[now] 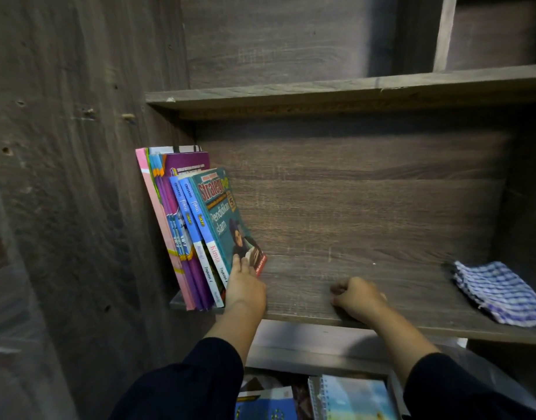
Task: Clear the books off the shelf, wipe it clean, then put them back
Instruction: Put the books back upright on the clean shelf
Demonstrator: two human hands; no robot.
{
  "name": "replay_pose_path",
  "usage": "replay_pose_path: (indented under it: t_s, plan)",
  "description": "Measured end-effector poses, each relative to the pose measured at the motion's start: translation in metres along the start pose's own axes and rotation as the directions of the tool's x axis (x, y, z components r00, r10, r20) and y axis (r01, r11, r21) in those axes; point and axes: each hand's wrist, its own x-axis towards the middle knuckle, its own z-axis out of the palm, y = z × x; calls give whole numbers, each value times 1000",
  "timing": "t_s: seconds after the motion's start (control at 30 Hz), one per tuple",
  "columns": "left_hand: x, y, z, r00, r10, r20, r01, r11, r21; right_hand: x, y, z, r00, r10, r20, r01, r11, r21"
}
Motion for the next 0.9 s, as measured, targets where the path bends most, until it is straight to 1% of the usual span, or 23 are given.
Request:
replay_pose_path:
  t_s: [0.07,0.13,0.23,0.37,0.53,0.67,0.9]
  plan:
    - [-2,-4,1,1000,2,-4,-2,1000,-5,-2,-5,2,1000,-9,-29,7,999,-54]
    - [-3,-9,4,1000,5,-10,-5,1000,-11,-3,-8,2,999,-9,-37,6,998,-63]
    - [-1,-12,10,1000,3,-4,-3,1000,-7,-5,-9,1,1000,-21,-19,19,996,-88]
    - [6,-19,20,999,-39,13,39,999,-8,-7,-7,-1,999,-36,-8,35,995,-99]
    - [4,-20,21,999,-53,11,52,998,27,-8,-1,-4,999,-34,7,35,994,-99]
    - [3,-16,23,999,-46,-19,47,998,30,-4,-1,0,1000,-27,13,28,995,-92]
    - [-2,-14,24,994,6,-110,-1,999,39,-8,-7,5,1000,-16,16,18,996,-88]
